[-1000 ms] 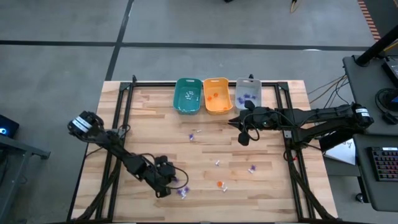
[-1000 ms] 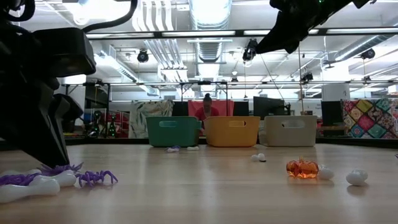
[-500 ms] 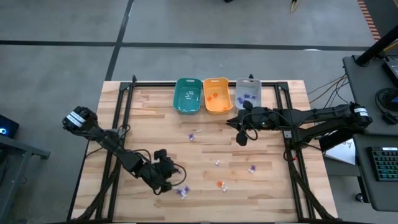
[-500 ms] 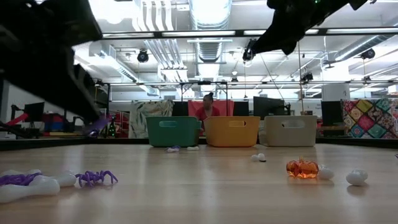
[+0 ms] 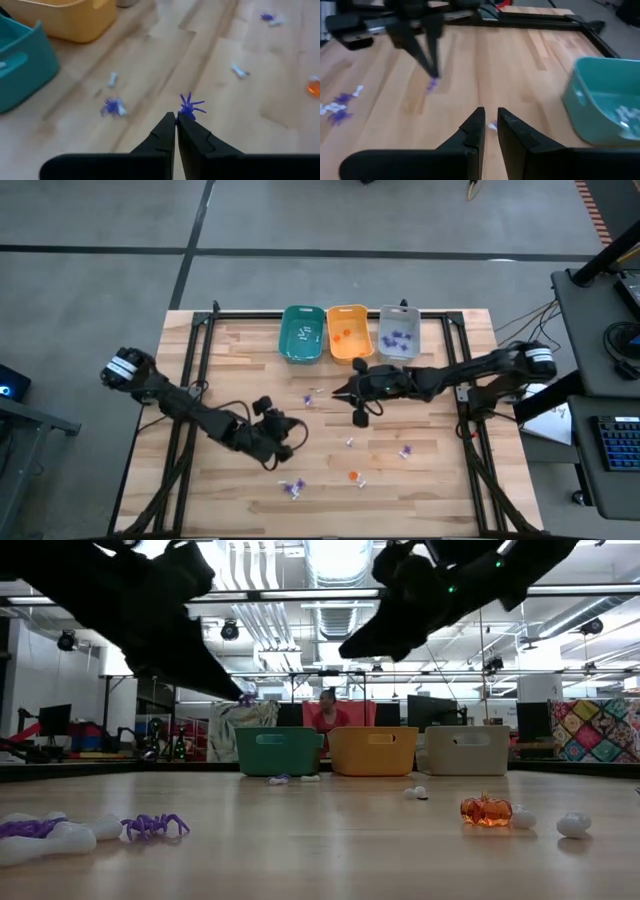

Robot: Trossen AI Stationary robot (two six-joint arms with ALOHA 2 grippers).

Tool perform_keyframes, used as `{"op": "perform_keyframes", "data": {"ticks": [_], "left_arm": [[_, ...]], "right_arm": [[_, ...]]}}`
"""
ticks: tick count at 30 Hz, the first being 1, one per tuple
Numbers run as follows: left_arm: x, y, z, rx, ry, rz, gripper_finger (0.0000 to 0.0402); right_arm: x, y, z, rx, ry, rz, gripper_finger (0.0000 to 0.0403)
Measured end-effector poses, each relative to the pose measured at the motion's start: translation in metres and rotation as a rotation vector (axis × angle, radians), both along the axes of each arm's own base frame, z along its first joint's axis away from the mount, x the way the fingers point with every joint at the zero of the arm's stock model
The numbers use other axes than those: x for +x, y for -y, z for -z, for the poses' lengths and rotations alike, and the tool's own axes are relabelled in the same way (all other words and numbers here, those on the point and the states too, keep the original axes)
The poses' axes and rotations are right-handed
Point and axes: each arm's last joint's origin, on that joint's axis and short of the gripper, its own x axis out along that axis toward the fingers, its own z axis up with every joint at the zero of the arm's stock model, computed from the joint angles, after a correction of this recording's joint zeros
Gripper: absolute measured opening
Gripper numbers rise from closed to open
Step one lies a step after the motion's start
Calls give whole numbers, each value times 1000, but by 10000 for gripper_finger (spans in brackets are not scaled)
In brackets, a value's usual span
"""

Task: Sort Halloween decoration
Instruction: Put the purple spider toy into the gray bin

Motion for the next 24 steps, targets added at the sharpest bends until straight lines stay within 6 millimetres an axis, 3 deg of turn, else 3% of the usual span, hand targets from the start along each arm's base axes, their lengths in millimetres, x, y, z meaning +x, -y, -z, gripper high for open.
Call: {"op": "perform_keyframes", "data": {"ticks": [12,24], "left_arm": [[17,-22,-12,108,103,-81,0],[21,-22,-18,113,159,-84,0]], "right_arm": [[25,-2,29,88,7,-25,50],[48,-4,23,146,3,-89,172]]}}
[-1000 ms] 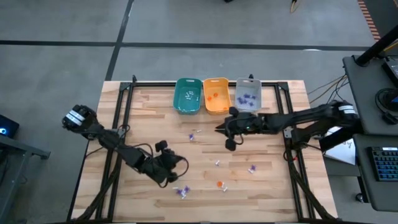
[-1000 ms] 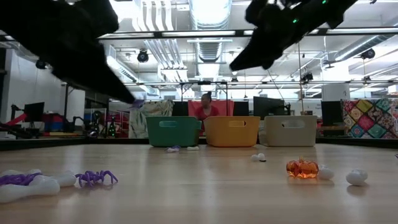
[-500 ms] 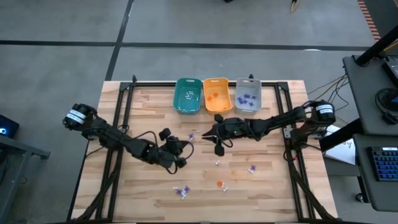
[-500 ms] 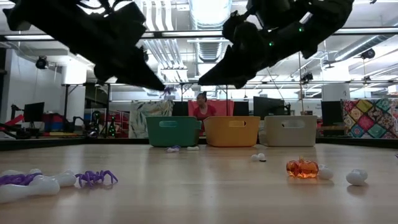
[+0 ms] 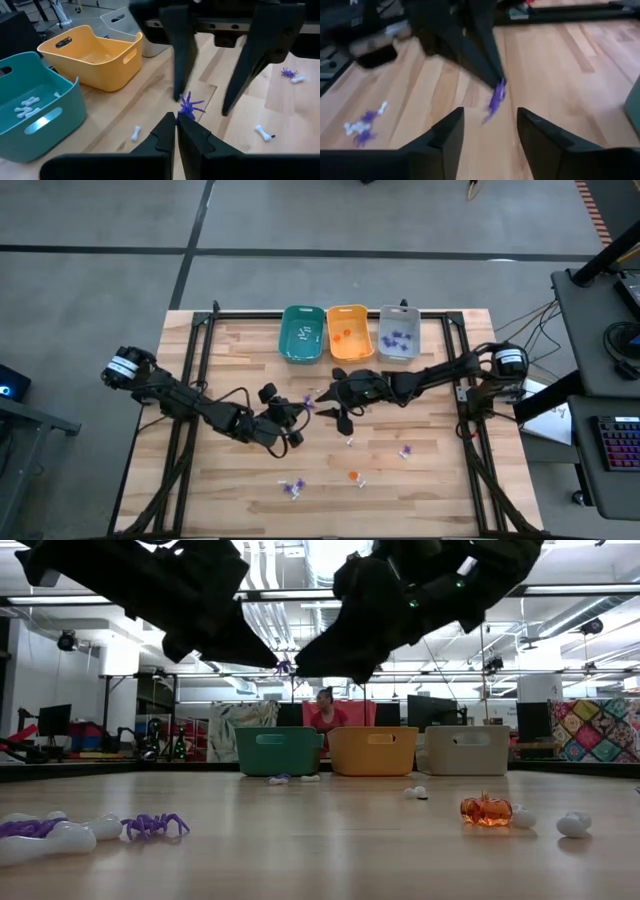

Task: Sort Halloween decoration
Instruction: Put the purple spider toy into the gray bin

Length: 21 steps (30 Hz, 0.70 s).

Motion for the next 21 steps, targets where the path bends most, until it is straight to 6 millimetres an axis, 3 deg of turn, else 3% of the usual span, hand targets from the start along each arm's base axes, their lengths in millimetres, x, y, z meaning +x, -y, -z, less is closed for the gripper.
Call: {"op": "perform_keyframes", "data": {"ticks": [4,9,21], "left_arm": [[1,0,0,-1,7,0,0],[1,0,0,-3,12,0,0],[1,0,0,-3,12,0,0]], "right_arm": [[4,0,-2,-3,1,3,190],[7,0,-4,-13,14,-2,179],[12,0,-2,-12,11,-1,44]]}}
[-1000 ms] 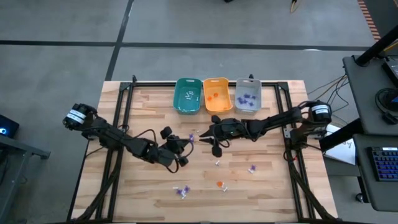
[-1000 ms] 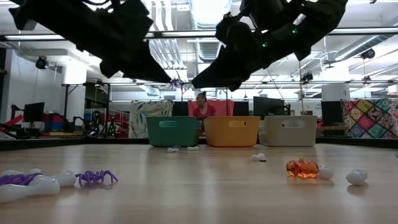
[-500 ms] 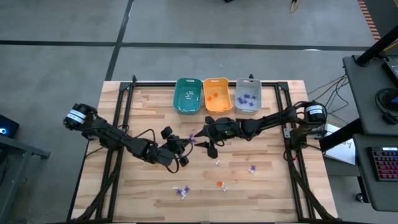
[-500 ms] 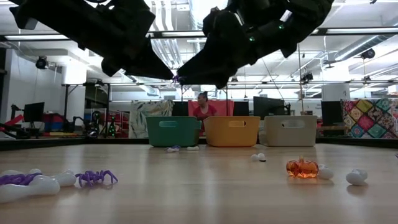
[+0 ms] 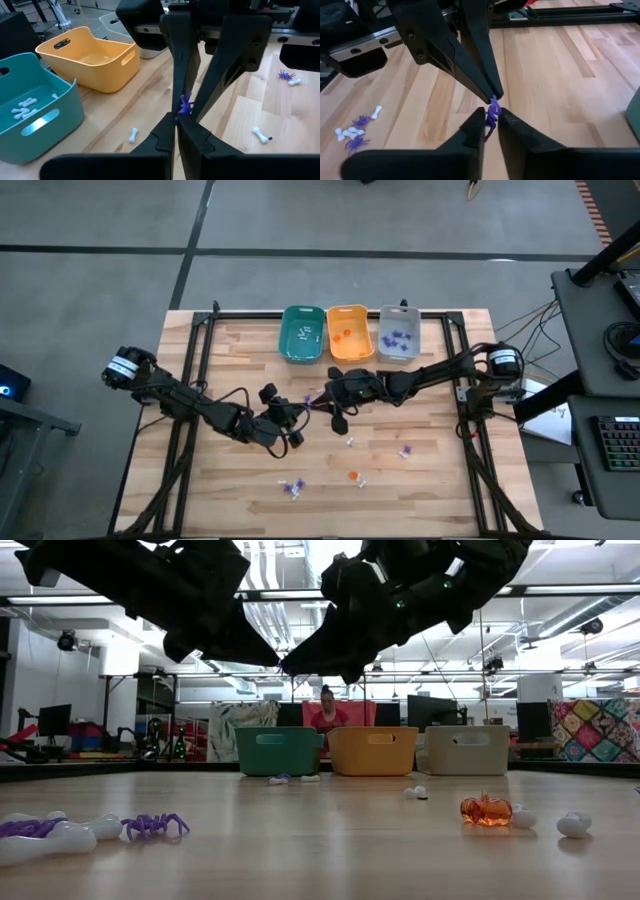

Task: Sort Halloween decoration
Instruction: Put the purple spider toy into the gray bin

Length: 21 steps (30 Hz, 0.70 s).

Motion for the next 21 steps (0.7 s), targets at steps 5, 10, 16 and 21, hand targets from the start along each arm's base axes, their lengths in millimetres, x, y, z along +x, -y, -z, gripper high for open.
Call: {"op": "perform_keyframes", "data": {"ticks": [5,10,16,21], "left_arm": [[0,0,0,0,2,0,0],[0,0,0,-1,4,1,0],[0,1,-1,-8,-3,34,29],[0,1,-1,-9,-2,35,89]], "right_arm": [[3,0,3,0,-8,0,12],[3,0,3,-6,-13,-2,11],[-1,6,4,-11,-72,10,11],[-11,19,-2,-13,-144,53,10]]}}
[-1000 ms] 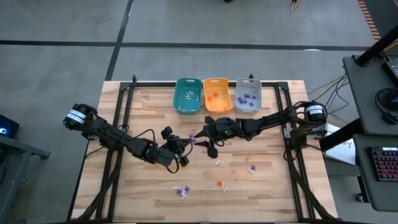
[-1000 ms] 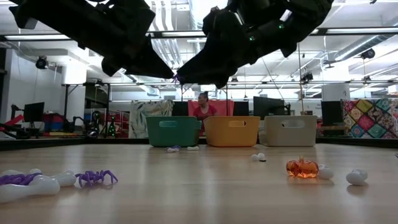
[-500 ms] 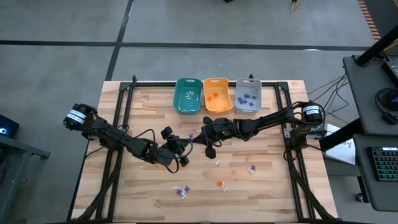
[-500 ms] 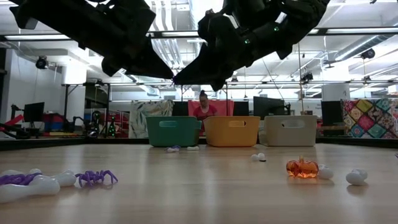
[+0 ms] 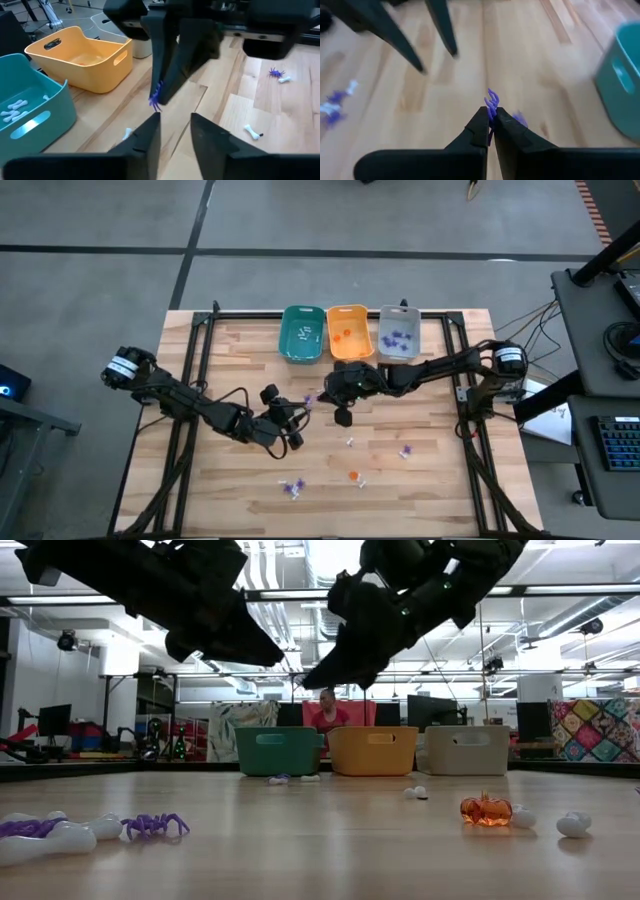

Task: Sort Halloween decoration
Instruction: Put the purple spider toy into the gray bin

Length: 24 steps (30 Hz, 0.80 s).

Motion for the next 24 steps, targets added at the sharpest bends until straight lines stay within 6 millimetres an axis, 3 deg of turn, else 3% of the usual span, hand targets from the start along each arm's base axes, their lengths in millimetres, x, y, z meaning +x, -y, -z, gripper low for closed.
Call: {"op": "perform_keyframes", "data": {"ticks": [7,16,20,24], "left_arm": [[0,0,0,10,-4,1,155],[0,0,0,11,-3,-2,171],[0,0,0,11,-3,-2,171],[0,0,0,12,-3,-2,171]], "right_arm": [[-14,28,-29,-89,-246,120,10],[-38,85,-75,-173,-555,262,10],[-55,119,-83,-180,-630,306,10],[-81,156,-77,-225,-728,289,10]]}}
